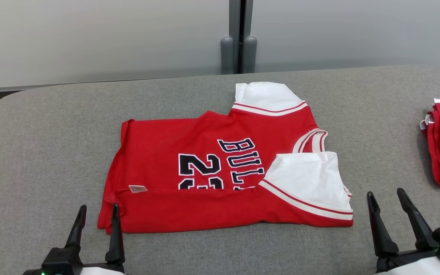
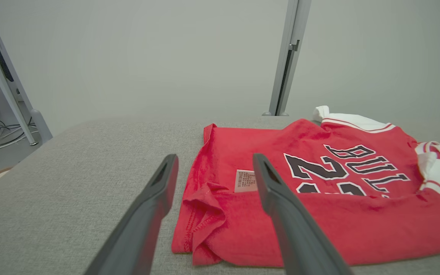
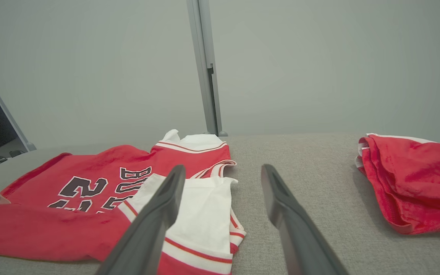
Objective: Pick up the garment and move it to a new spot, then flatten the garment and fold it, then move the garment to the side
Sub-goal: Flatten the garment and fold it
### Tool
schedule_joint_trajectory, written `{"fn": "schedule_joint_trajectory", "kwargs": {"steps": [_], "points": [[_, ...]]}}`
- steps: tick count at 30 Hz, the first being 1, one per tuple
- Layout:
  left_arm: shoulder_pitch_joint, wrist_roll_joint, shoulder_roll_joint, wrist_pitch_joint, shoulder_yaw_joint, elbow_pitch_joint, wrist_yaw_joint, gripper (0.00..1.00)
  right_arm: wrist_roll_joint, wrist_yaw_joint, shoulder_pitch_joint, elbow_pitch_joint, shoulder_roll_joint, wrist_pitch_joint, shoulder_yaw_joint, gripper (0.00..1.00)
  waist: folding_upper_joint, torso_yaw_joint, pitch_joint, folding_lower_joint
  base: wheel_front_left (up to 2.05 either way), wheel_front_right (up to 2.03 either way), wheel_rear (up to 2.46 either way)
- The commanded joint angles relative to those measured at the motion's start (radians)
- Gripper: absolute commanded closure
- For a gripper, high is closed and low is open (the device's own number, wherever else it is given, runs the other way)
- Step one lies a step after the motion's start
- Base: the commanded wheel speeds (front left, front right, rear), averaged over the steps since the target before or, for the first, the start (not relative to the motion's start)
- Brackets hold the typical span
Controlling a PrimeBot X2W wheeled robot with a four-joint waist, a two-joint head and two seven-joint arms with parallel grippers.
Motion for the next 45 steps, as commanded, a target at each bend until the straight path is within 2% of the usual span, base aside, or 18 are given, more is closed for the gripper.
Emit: {"fn": "schedule_joint_trajectory", "kwargs": {"steps": [1, 10, 16, 19, 23, 25, 26, 27, 28, 29, 38, 45], "points": [[-0.008, -0.004, 0.004, -0.004, 0.002, 0.005, -0.007, 0.0, -0.004, 0.0, 0.008, -0.002, -0.001, 0.001, -0.001, 0.0, 0.0, 0.001, 0.001, 0.0, 0.0, 0.0, 0.0], [-0.033, -0.027, 0.001, 0.029, -0.022, 0.089, -0.03, 0.0, 0.014, 0.0, -0.014, 0.047, -0.001, 0.022, 0.003, 0.0, 0.0, 0.004, 0.018, 0.0, 0.0, 0.0, 0.0], [-0.095, -0.087, -0.014, 0.043, -0.024, 0.225, -0.063, 0.0, 0.044, 0.0, -0.075, 0.208, -0.002, 0.025, 0.039, 0.0, 0.0, 0.008, 0.067, 0.0, 0.0, 0.0, 0.0], [-0.137, -0.143, -0.027, 0.044, -0.015, 0.314, -0.083, 0.0, 0.072, 0.0, -0.132, 0.33, -0.004, 0.012, 0.064, 0.0, 0.0, 0.009, 0.091, 0.0, 0.0, 0.0, 0.0], [-0.171, -0.185, -0.031, 0.044, -0.003, 0.374, -0.1, 0.0, 0.091, 0.0, -0.18, 0.404, -0.002, 0.002, 0.096, 0.0, 0.0, 0.005, 0.105, 0.0, 0.0, 0.0, 0.0], [-0.187, -0.214, -0.034, 0.054, 0.0, 0.425, -0.126, 0.0, 0.128, 0.0, -0.215, 0.471, 0.002, 0.009, 0.133, 0.0, 0.0, 0.003, 0.114, 0.0, 0.0, 0.0, 0.0], [-0.192, -0.216, -0.031, 0.061, -0.004, 0.441, -0.132, 0.05, 0.134, 0.0, -0.226, 0.489, 0.001, 0.009, 0.146, 0.06, 0.0, 0.003, 0.116, 0.0, 0.0, 0.0, 0.0], [-0.198, -0.228, -0.033, 0.064, -0.003, 0.452, -0.141, 0.27, 0.155, 0.0, -0.236, 0.506, 0.007, 0.009, 0.161, 0.44, 0.0, 0.003, 0.118, 0.0, 0.0, 0.0, 0.0], [-0.202, -0.234, -0.033, 0.061, -0.001, 0.459, -0.148, 0.7, 0.161, 0.0, -0.243, 0.522, 0.007, 0.008, 0.172, 0.84, 0.0, 0.004, 0.119, 0.0, 0.0, 0.0, 0.0], [-0.204, -0.233, -0.029, 0.059, -0.004, 0.465, -0.151, 1.0, 0.175, 0.0, -0.25, 0.534, 0.006, -0.002, 0.178, 1.0, 0.0, 0.005, 0.12, 0.0, 0.0, 0.0, 0.0], [-0.17, -0.232, 0.002, 0.039, 0.0, 0.418, -0.158, 1.0, 0.241, -0.001, -0.247, 0.535, -0.022, -0.055, 0.196, 1.0, 0.0, 0.011, 0.112, 0.0, 0.0, 0.0, 0.0], [-0.078, -0.247, 0.022, 0.12, -0.021, 0.311, -0.16, 1.0, 0.254, -0.001, -0.136, 0.461, -0.045, -0.057, 0.149, 1.0, 0.0, 0.017, 0.085, 0.0, 0.0, 0.0, 0.0]]}}
